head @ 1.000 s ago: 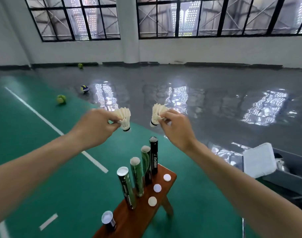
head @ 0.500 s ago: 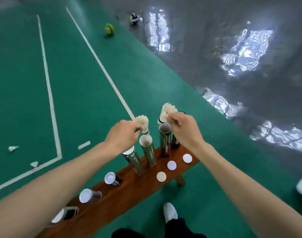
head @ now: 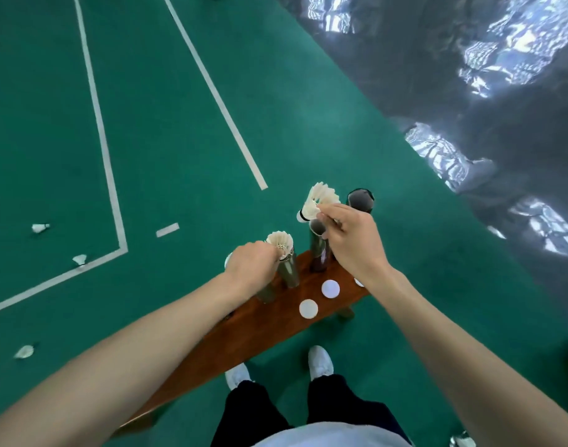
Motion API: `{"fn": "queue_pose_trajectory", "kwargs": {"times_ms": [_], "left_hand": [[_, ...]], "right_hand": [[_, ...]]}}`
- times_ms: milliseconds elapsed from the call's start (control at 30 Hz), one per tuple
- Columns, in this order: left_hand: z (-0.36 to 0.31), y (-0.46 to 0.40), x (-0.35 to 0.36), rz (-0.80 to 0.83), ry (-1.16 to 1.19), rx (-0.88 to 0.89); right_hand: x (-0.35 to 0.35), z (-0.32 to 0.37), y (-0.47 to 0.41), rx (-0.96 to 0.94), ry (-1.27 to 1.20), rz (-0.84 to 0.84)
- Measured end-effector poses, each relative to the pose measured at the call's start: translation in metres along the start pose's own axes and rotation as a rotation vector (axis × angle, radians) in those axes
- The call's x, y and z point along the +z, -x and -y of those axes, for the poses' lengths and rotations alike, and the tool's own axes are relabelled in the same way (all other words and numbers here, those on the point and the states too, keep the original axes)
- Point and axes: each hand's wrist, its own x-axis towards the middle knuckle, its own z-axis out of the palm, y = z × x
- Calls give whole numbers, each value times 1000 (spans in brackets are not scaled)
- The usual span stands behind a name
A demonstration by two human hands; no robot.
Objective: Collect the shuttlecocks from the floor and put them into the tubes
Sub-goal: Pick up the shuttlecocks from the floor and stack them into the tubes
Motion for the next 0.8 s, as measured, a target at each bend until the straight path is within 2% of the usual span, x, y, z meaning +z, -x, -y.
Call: {"fn": "queue_pose_trajectory", "kwargs": {"times_ms": [233,500,800], "left_hand": [[0,-23,30,170,95,16],[2,-39,42,274,135,-54],[-2,-34,39,290,141,-97]], "right_hand": [[22,0,1,3,-14,29],[41,-16,11,101,-20,39],[45,-21,18,76,2,44]]}}
